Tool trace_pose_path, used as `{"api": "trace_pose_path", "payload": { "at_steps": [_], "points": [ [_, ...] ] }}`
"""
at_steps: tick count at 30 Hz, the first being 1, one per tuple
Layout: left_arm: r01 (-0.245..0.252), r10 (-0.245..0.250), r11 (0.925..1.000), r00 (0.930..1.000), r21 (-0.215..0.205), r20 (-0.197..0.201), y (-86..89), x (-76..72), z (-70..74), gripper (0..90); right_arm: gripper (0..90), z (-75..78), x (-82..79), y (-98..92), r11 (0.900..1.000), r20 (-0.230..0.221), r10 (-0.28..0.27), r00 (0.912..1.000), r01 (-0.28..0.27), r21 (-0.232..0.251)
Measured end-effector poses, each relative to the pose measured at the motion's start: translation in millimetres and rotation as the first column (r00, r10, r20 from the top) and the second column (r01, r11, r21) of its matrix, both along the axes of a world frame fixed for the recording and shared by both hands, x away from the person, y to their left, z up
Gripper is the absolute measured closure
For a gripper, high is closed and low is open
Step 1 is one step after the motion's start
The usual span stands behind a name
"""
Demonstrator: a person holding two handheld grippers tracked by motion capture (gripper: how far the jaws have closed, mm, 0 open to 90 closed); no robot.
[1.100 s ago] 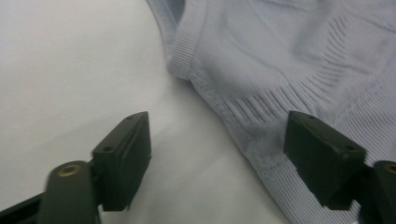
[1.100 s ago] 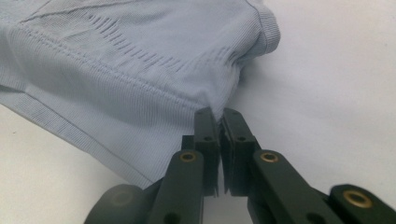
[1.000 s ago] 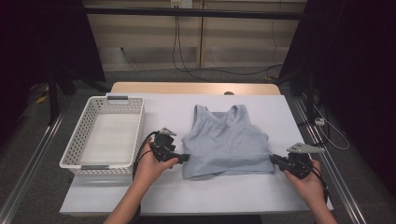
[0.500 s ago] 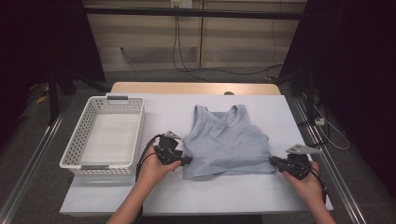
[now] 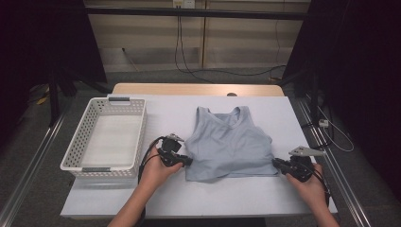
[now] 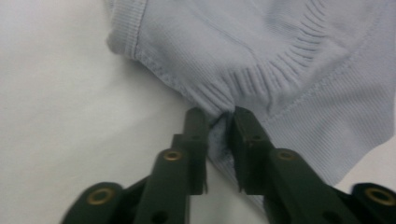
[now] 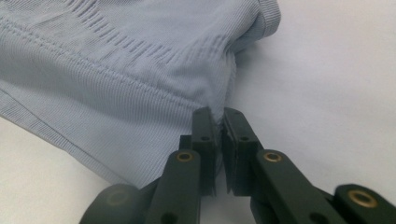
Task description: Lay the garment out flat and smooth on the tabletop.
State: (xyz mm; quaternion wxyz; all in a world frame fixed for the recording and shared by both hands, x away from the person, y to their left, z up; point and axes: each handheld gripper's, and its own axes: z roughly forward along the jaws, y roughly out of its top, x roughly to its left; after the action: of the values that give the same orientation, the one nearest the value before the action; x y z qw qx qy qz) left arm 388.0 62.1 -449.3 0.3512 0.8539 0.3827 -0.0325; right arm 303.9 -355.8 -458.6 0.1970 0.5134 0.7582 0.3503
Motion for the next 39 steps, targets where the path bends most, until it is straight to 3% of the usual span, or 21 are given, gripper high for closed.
{"api": "trace_pose_path", "payload": {
  "at_steps": [3, 9, 19, 24, 32, 39],
  "points": [
    [0.013, -0.013, 0.9998, 0.9999, 0.015, -0.001, -1.0, 0.3, 1.4, 81.9, 84.4, -0.1, -0.1, -0.7, 1.000, -0.001, 0.000, 1.0000, 0.000, 0.006],
    [0.003, -0.002, 1.0000, 0.9995, 0.005, -0.031, 2.4, 1.4, 6.3, 83.8, 85.5, 2.5, -0.8, -2.9, 1.000, -0.009, 0.009, 0.9999, -0.008, 0.018],
    [-0.016, 0.014, 0.9975, 0.9995, -0.068, -0.029, 16.1, 0.7, 25.9, 84.6, 86.0, 17.8, -8.0, -7.6, 0.998, 0.011, 0.016, 0.9998, -0.017, 0.061],
    [-0.011, 0.009, 0.9974, 0.9994, -0.071, -0.035, 17.6, 0.4, 27.0, 84.6, 86.0, 18.9, -9.7, -8.4, 0.997, -0.002, 0.029, 0.9996, -0.028, 0.072],
    [-0.004, 0.002, 0.9984, 0.9995, -0.057, -0.030, 16.3, 0.7, 23.7, 84.5, 84.9, 10.9, -8.3, -7.4, 0.999, -0.020, 0.026, 0.9995, -0.025, 0.047],
    [-0.013, 0.013, 0.9990, 0.9999, -0.043, -0.011, 14.4, 1.8, 16.5, 84.2, 70.2, 5.6, -11.3, -6.0, 0.999, -0.014, -0.014, 0.9998, 0.014, 0.030]
  ]
}}
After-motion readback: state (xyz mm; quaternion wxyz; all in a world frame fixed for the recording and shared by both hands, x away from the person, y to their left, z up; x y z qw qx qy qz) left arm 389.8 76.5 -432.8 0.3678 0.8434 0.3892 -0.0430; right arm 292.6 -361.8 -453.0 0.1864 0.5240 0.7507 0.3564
